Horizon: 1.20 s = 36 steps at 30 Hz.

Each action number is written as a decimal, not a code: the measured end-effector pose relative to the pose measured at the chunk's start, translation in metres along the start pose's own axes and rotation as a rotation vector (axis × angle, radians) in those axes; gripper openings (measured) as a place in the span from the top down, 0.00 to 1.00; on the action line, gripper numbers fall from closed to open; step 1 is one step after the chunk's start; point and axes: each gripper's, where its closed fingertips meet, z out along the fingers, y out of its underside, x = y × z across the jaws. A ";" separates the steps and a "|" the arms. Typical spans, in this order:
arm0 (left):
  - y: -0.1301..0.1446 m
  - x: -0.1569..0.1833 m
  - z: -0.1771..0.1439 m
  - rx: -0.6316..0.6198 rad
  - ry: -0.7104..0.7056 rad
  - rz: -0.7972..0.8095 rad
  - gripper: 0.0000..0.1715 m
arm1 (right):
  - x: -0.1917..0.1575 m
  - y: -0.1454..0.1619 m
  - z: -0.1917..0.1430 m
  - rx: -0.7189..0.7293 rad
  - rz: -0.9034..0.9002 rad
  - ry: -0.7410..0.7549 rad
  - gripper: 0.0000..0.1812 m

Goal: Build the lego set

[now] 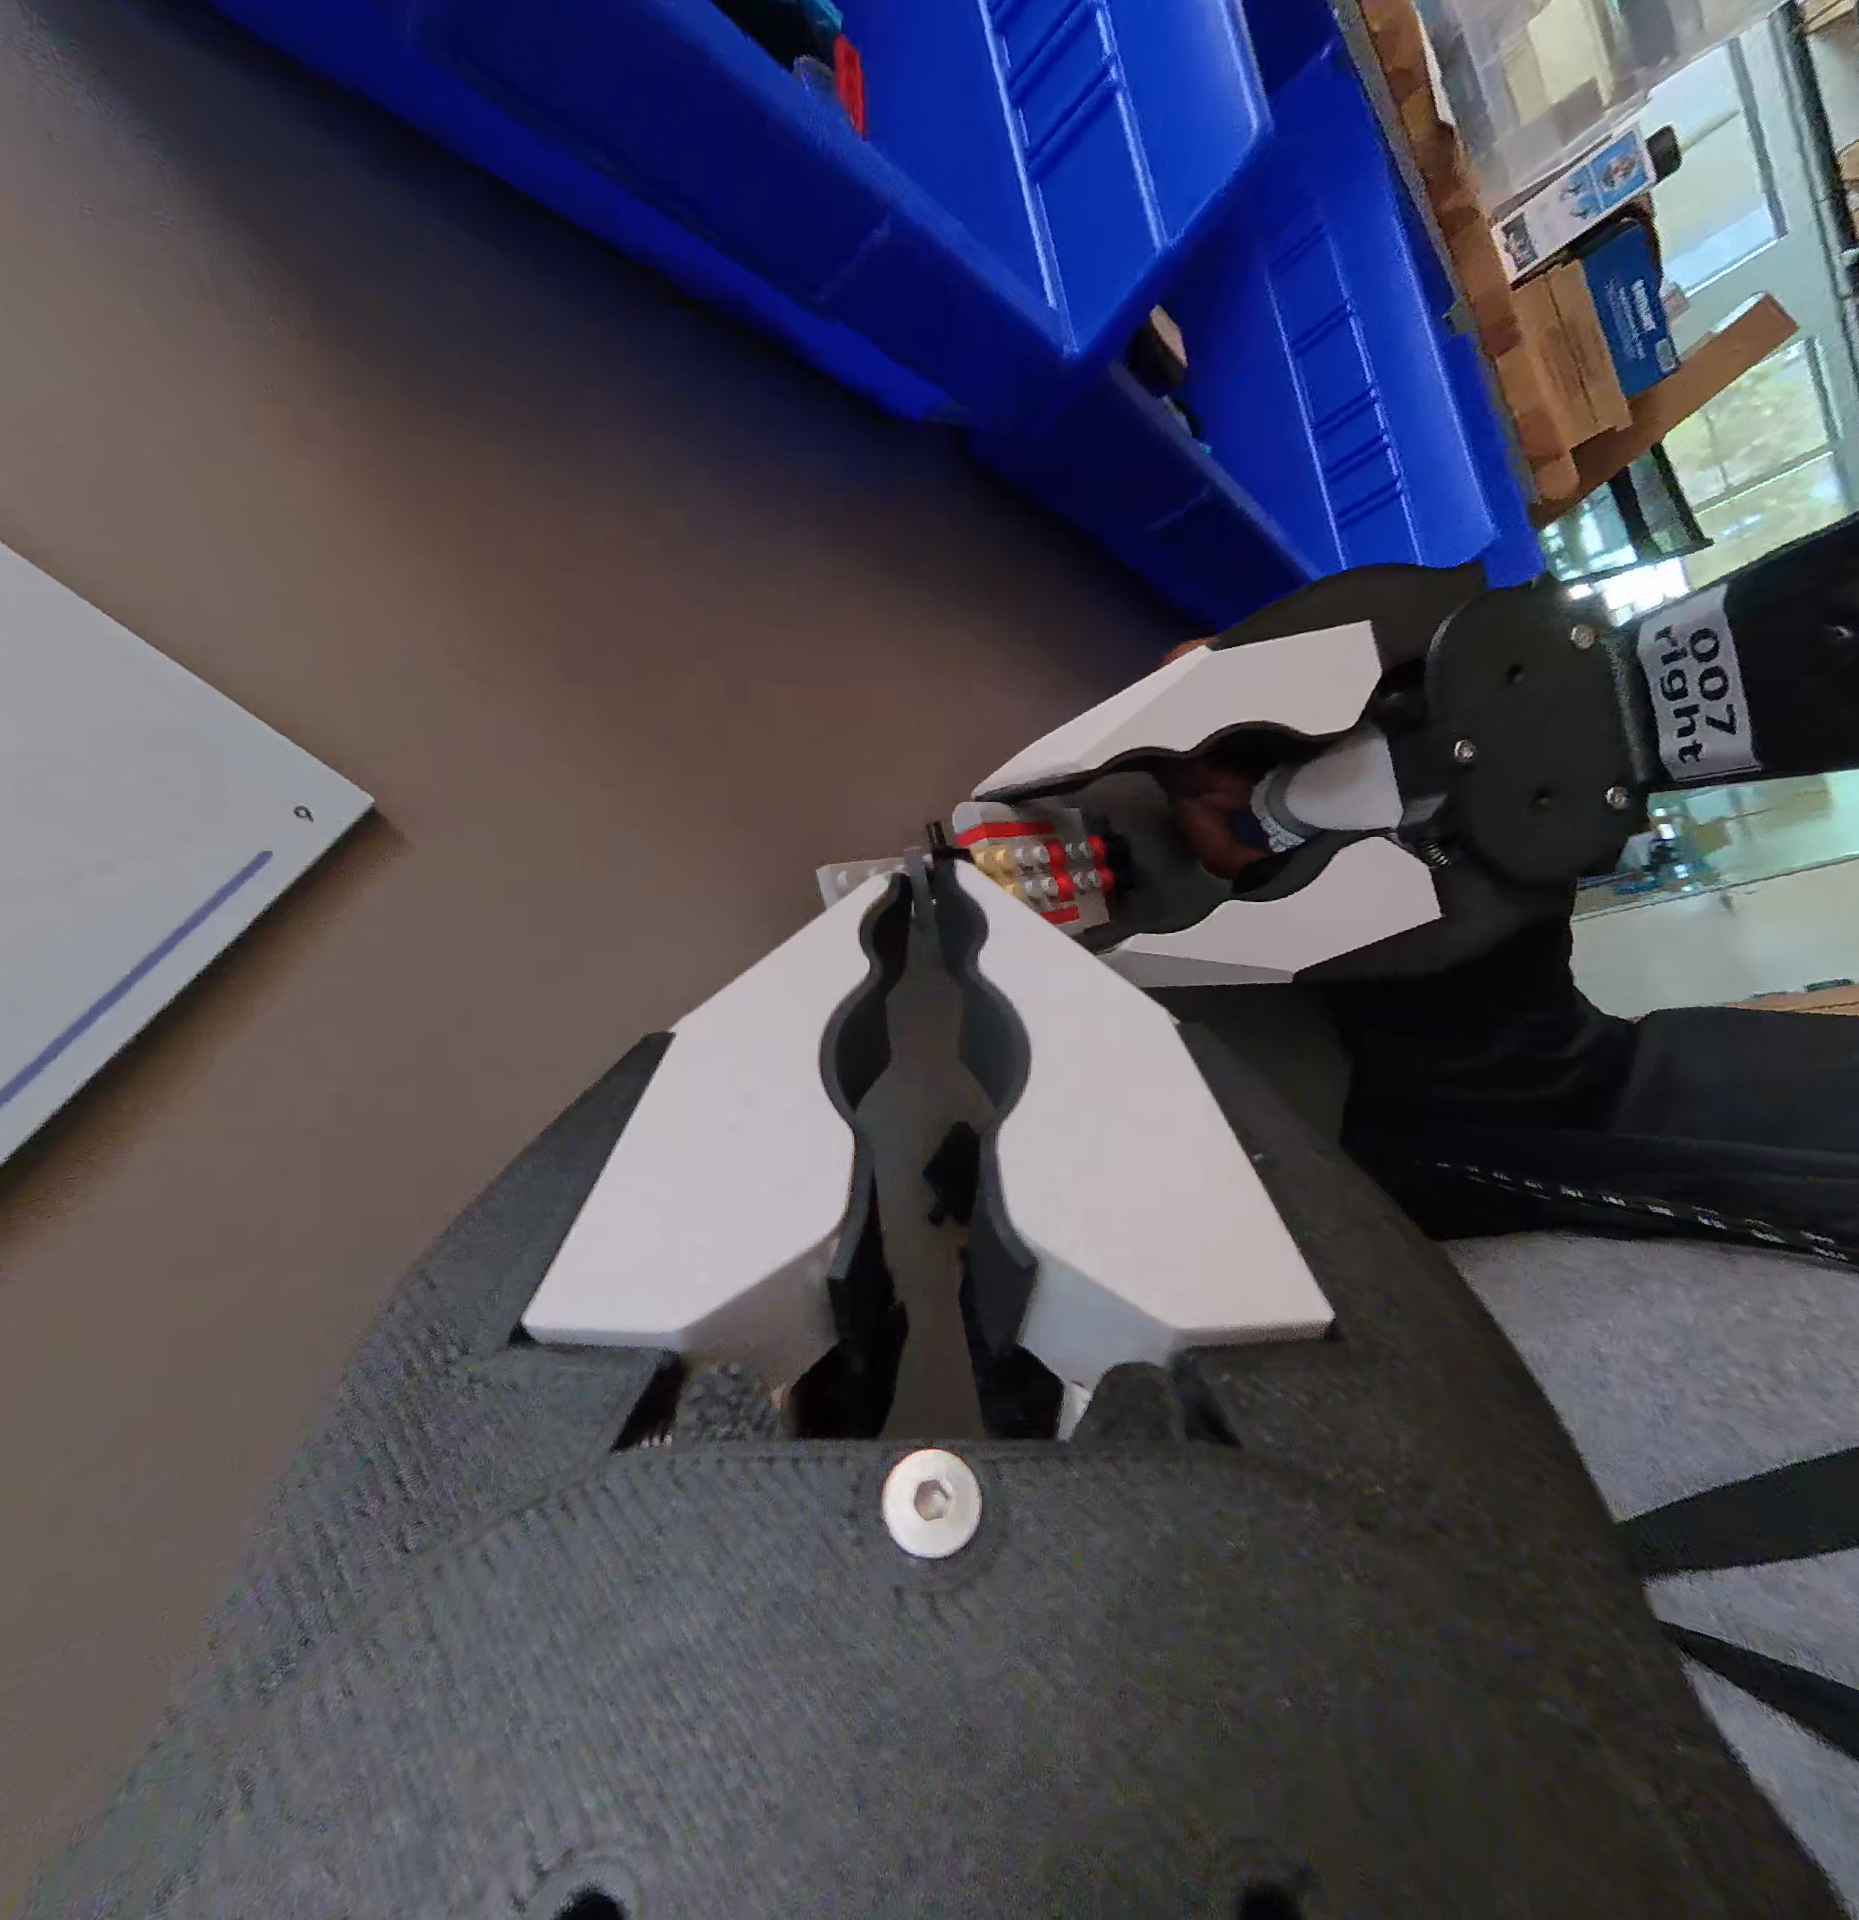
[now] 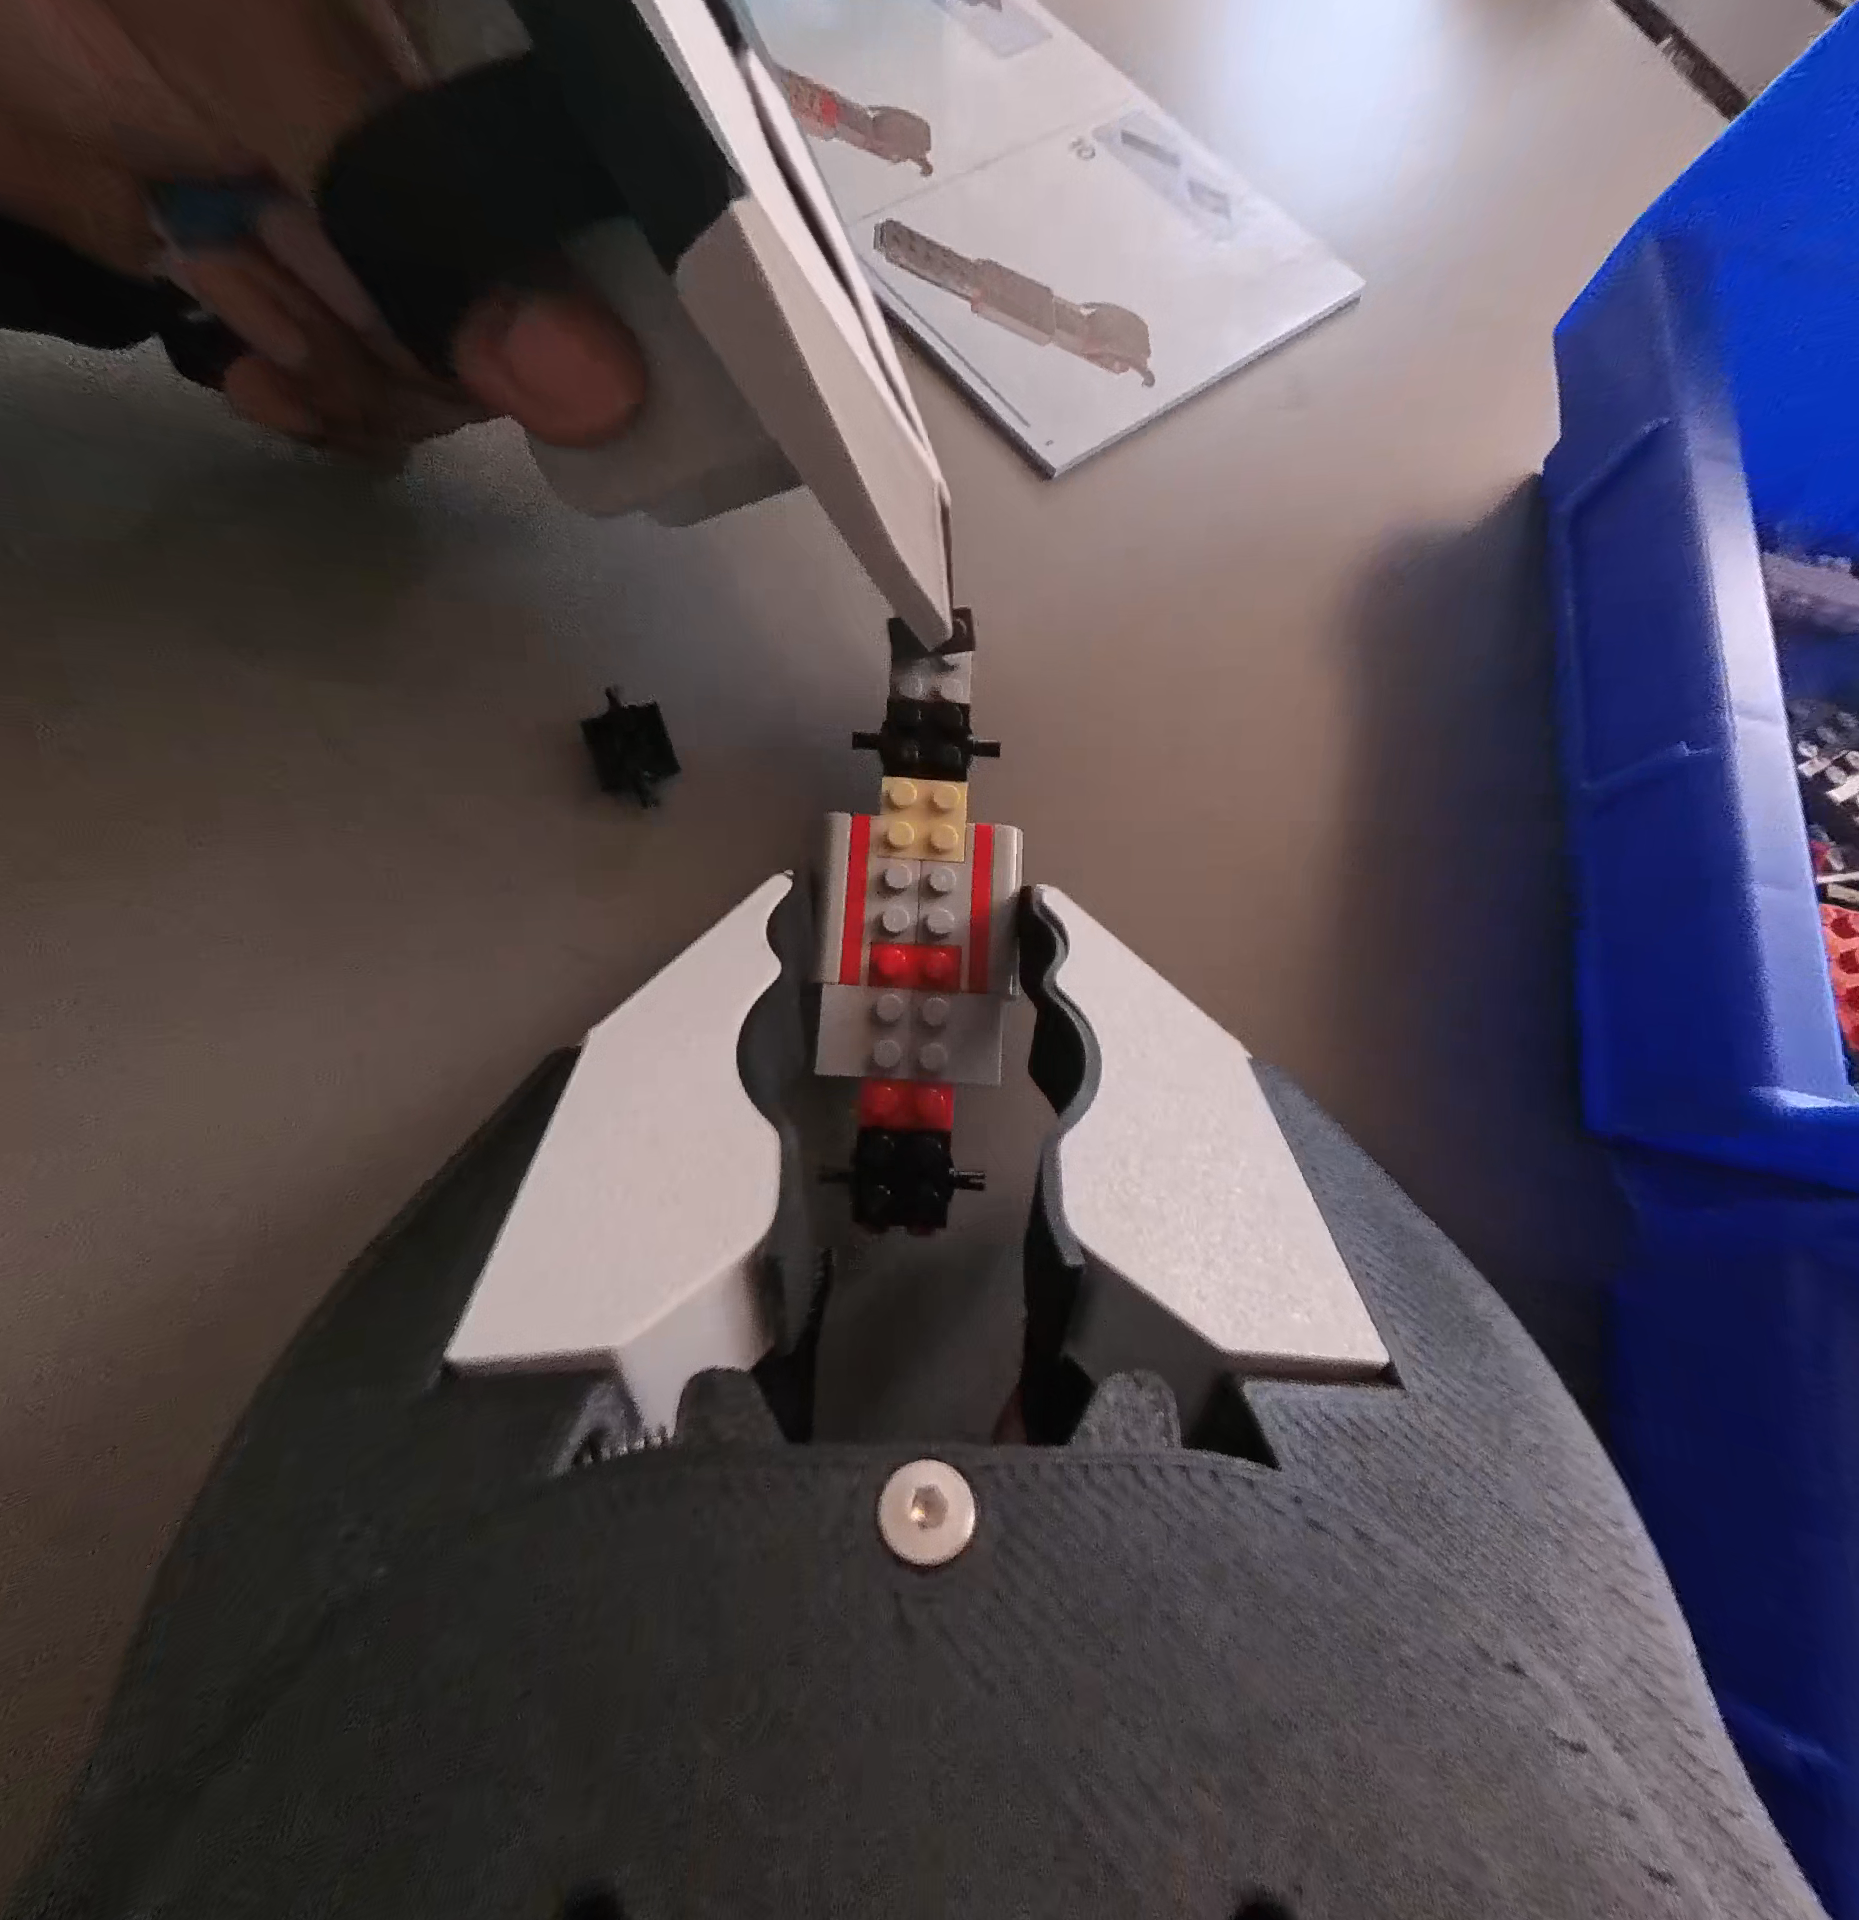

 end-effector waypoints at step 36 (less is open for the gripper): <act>-0.011 0.009 -0.005 0.022 -0.197 0.233 0.94 | 0.000 -0.012 -0.006 0.094 0.010 -0.004 0.77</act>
